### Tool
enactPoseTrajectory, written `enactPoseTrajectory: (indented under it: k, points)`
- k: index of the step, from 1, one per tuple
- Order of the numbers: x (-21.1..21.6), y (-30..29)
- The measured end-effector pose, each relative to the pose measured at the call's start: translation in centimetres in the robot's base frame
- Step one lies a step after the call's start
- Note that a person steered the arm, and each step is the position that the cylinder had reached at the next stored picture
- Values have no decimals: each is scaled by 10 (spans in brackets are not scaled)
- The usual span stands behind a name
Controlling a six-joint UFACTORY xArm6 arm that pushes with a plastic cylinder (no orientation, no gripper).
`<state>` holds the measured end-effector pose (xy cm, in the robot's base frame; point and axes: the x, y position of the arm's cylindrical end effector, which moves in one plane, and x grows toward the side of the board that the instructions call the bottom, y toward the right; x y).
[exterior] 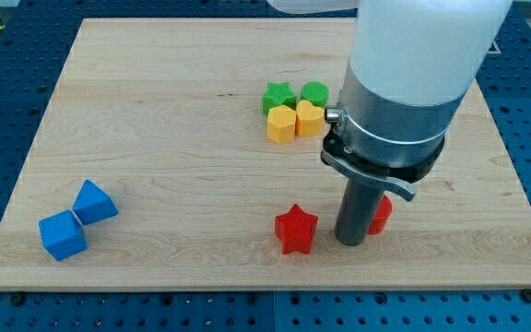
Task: Slightly push the red circle towards the top of the board
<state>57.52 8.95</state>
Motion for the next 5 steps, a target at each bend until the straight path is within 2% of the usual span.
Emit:
enactPoseTrajectory:
  k: [3, 5]
  points:
    - [15, 29]
    - [0, 30]
